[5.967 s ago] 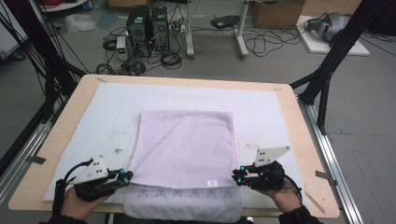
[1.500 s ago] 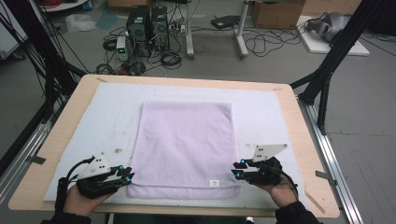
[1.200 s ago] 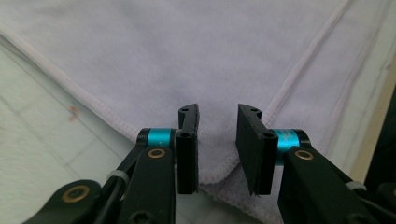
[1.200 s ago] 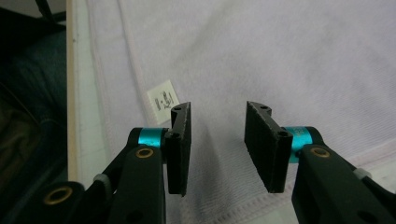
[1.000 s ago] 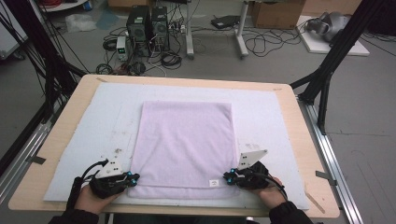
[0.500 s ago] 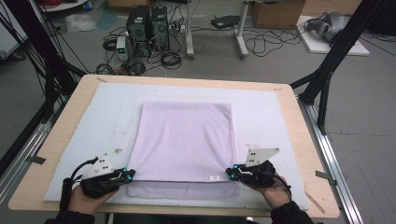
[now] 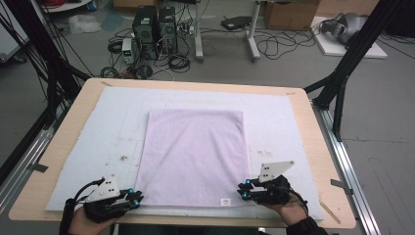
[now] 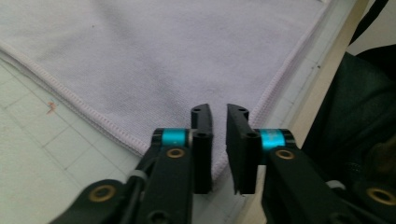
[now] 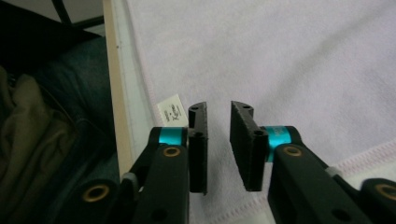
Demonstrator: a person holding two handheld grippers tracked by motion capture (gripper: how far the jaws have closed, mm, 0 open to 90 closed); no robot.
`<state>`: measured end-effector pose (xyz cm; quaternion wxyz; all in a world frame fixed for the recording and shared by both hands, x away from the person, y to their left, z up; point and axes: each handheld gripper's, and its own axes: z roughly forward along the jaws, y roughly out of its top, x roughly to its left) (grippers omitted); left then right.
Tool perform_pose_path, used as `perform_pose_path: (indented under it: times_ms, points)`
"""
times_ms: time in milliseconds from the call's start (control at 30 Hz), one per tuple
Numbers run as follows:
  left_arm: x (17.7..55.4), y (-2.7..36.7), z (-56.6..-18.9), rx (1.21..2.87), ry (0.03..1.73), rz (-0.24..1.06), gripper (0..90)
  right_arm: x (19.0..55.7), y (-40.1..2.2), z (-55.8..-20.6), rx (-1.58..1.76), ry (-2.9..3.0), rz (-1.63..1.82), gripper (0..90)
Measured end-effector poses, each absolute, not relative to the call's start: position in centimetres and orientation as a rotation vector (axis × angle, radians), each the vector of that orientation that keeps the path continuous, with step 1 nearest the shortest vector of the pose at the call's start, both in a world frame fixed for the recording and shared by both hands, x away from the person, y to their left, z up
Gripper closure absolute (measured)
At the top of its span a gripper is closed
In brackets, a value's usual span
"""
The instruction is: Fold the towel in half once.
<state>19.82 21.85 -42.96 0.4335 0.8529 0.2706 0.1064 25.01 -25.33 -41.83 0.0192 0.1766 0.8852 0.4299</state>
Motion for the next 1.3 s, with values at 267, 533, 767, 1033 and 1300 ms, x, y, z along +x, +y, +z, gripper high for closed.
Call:
perform_pose_path:
  times_ms: [267,533,767,1033,1300]
  points:
    - [20.7,21.8,-43.3,2.096,0.700,0.314,64.1,25.7,-24.9,-42.5,0.574,2.723,1.322,63.7]
    - [23.1,21.6,-42.7,2.038,0.746,0.365,53.0,27.6,-25.8,-42.1,0.697,2.606,1.333,48.5]
    - [25.1,21.2,-42.4,2.005,0.781,0.426,46.7,29.2,-26.5,-42.0,0.814,2.539,1.340,34.0]
    - [27.1,21.2,-41.9,1.930,0.812,0.455,42.2,30.2,-26.4,-41.7,0.815,2.498,1.347,27.3]
    - [27.8,20.8,-42.0,1.951,0.811,0.456,41.4,31.0,-25.7,-41.5,0.798,2.508,1.330,25.0]
